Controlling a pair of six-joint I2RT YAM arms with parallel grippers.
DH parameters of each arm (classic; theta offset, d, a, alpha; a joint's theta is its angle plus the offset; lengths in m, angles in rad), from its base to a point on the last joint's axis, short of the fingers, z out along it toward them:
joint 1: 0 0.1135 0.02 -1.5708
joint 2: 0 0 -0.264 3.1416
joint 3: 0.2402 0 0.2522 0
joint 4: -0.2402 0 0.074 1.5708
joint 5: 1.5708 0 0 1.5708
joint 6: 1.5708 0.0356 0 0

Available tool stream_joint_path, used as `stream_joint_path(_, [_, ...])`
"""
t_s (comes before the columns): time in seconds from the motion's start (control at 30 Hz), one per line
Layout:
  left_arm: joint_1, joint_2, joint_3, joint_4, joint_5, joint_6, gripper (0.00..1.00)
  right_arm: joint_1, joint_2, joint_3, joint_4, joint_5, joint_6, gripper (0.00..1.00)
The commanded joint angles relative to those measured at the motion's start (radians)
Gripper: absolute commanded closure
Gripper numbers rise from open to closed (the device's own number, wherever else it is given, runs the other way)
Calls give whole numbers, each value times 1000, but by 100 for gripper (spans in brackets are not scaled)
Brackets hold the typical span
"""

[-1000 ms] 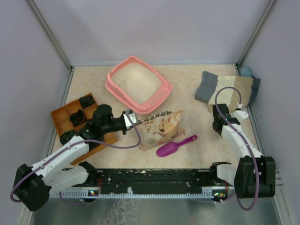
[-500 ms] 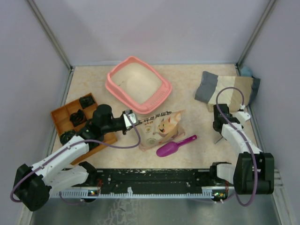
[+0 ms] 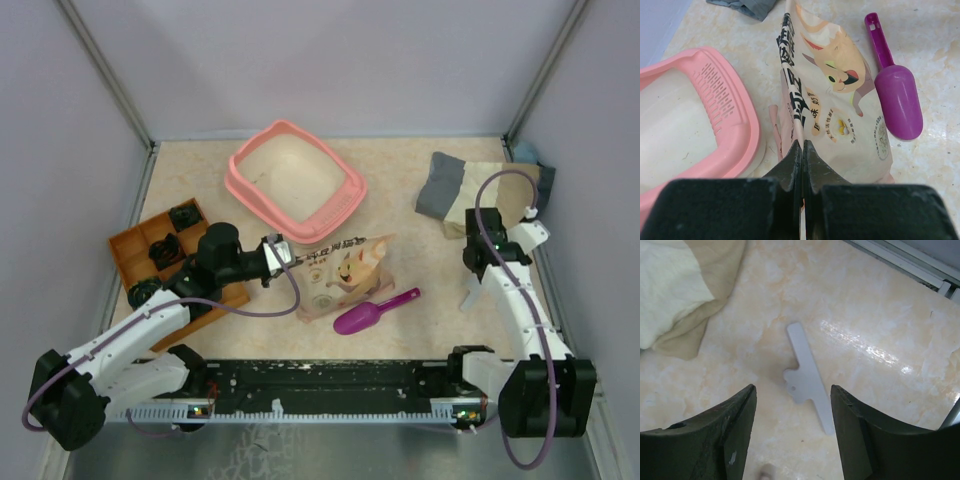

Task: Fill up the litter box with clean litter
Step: Place the clamp at the center of the board, then move the spatula to the center of the board.

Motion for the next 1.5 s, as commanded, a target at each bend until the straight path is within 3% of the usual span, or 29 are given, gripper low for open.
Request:
stream_joint_path(0.0, [-5,-28,75,136,-29,4,100,2,18,109,-120,-68,61,42])
stream_joint_path(0.27, [-5,-45,74,143,-102,11,100,188,88,168,-297,-208,294,43])
stream_joint_path(0.67, [-5,-92,79,139,-180,-11,100,446,87,71,-261,-348,596,43])
stream_joint_path(1.03, [-5,-152,74,113,-202,-48,100,558,128,33,-287,-347,713,43])
stream_joint_path(1.47, [-5,-180,75,87,-156,-89,100,562,238,-27,-109,-307,656,47])
